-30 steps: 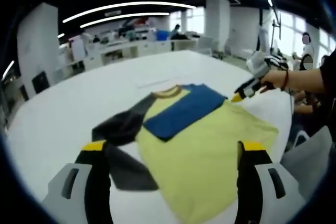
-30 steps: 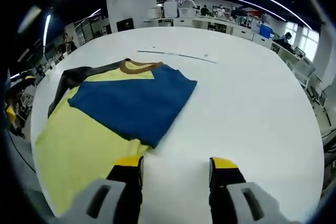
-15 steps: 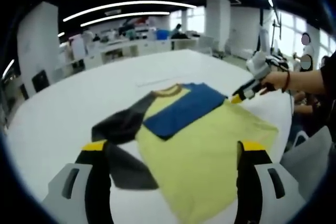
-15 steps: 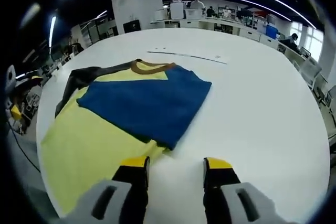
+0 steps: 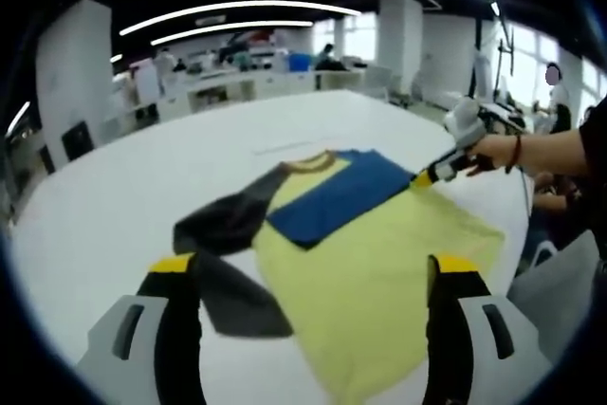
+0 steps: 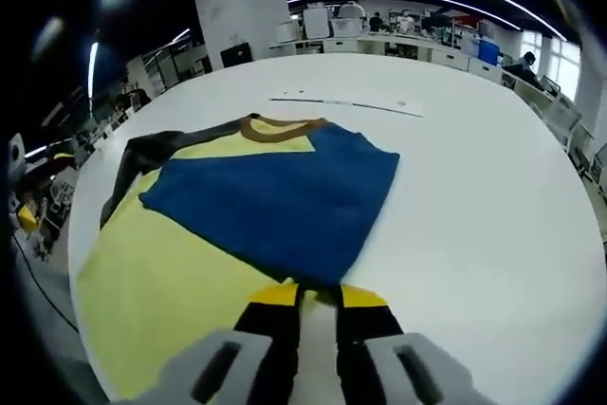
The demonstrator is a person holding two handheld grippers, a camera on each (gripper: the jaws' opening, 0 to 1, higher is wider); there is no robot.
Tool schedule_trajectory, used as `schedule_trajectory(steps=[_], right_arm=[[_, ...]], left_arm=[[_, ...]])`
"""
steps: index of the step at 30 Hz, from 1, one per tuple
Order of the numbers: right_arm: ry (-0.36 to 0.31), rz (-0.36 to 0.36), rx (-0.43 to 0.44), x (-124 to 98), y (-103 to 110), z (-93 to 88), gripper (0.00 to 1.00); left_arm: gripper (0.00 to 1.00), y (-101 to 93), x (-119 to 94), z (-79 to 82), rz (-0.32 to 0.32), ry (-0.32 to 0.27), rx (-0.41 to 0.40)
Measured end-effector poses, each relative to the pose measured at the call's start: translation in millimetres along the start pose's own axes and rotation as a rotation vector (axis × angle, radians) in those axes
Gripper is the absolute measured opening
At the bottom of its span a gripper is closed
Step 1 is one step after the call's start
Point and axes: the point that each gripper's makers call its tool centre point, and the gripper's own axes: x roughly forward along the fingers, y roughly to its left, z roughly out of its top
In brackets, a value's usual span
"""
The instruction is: Fold the garment on the visible template until the final outline fits inside the template.
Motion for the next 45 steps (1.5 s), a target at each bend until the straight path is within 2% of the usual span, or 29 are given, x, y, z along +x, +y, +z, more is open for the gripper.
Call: schedule_trajectory(steps=[6, 11, 19, 22, 25, 27, 29, 31, 39, 45], right_arm=[[0.002, -0.012, 0.045, -1, -6, -0.2, 0.00], [-0.011, -0.039, 0.060, -8, -17, 1.2, 0.00], [0.003, -0.050, 0.079, -7, -23, -0.5, 0.00], [0.012, -0.052, 0.111, -7, -23, -1.3, 0.00], [0.016, -0.051, 0.122, -6, -23, -1.1, 0.09], [0.010, -0.043, 0.132, -5, -21, 0.7, 0.10], [0.007, -0.037, 0.127, -3, -19, 1.9, 0.08], [0.011, -0.063, 0.096, -2, -22, 1.0, 0.00], [0.026, -0.054, 0.094, -3, -25, -0.5, 0.00], [0.045, -0.058, 0.072, -8, -36, -5.0, 0.00]], left_arm=[[0.95, 0.6, 0, -0.5, -0.002, 0.001, -0.004], [0.95, -0.7, 2, -0.3, -0.006, 0.000, -0.002], [0.95, -3.3, 4, 0.1, -0.013, 0.002, 0.001], [0.95, -2.5, 3, -0.7, -0.012, 0.006, 0.004], [0.95, -1.7, 3, -1.2, -0.011, 0.008, 0.004], [0.95, -0.8, 3, -1.5, -0.010, 0.010, 0.005], [0.95, -0.4, 2, -1.9, -0.009, 0.011, 0.004], [0.95, -0.5, 2, -2.7, -0.009, 0.014, 0.004], [0.95, 1.9, 1, -5.9, -0.002, 0.024, 0.006], [0.94, 1.9, 2, -6.7, -0.002, 0.017, -0.007]])
